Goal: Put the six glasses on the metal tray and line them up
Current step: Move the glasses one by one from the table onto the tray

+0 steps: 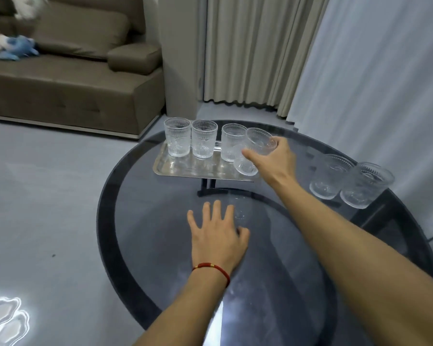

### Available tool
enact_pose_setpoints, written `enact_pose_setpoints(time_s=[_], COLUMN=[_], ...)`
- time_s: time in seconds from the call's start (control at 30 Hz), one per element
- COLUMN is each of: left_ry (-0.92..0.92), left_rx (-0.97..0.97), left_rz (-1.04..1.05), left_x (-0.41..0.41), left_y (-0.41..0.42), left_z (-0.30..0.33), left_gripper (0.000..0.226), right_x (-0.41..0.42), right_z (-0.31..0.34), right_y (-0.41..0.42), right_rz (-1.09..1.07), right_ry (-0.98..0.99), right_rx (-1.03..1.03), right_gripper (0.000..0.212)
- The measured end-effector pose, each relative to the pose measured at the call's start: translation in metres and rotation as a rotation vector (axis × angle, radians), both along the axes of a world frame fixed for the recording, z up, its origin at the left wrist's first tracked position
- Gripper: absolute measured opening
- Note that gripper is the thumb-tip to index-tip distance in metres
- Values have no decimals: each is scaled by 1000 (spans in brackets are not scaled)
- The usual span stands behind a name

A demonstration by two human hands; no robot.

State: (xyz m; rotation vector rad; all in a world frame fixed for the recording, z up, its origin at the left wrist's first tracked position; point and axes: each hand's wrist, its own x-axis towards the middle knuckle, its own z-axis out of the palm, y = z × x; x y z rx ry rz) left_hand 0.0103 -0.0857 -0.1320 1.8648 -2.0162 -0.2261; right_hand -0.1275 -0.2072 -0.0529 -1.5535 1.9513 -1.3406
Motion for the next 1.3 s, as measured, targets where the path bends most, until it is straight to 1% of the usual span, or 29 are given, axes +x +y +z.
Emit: enact_pose_setpoints(time_s=[0.1, 0.2, 0.43, 0.47, 0.53, 0.6, 0.67, 0.73, 0.8, 0.83, 0.9, 0.97, 1.03, 1.07, 1.2, 1.3], left_ry=[-5, -12, -14, -14, -12, -5, -7, -9, -17, -20, -21, -28, -35, -38, -41, -41], left_rx=[8, 13, 15, 12, 3, -8, -10, -5, -9, -10, -13, -20, -22, -26, -32, -36], left_rz=[3, 4, -3, -1, -3, -5, -8, -11, -11, -11, -10, -11, -3, 0, 5, 8], left_x=[-1, 0, 2, 2, 2, 2, 2, 2, 1, 1, 0, -1, -1, -1, -2, -2], left_y=[-2, -3, -4, -5, -4, -4, -3, -3, -2, -1, -1, -1, -1, -1, -2, -2], left_z=[-1, -2, -5, -5, -5, -5, -4, -4, -4, -4, -3, -3, -3, -3, -2, -2], left_gripper=[54, 55, 55, 55, 54, 51, 49, 49, 48, 48, 49, 49, 49, 49, 48, 47], right_x=[26, 42, 41, 37, 23, 3, -23, -52, -79, -92, -115, -133, -145, -148, -155, -159], right_z=[-2, -16, -20, -20, -22, -26, -29, -26, -18, -12, -1, 3, 1, 1, 3, 6], right_y=[-26, -35, -28, -23, -6, 13, 31, 44, 48, 47, 42, 35, 28, 25, 19, 20], right_rz=[48, 41, 90, 98, 105, 107, 80, 23, -53, -90, -124, -117, -99, -91, -58, -9], right_ry=[33, 67, 165, 178, 208, 302, 492, 663, 739, 773, 859, 952, 1039, 1065, 1152, 1151], right_rx=[59, 116, 193, 203, 191, 135, 61, -22, -76, -68, 69, 297, 481, 523, 490, 428], right_gripper=[91, 89, 87, 84, 71, 57, 47, 43, 45, 48, 60, 69, 68, 67, 61, 61])
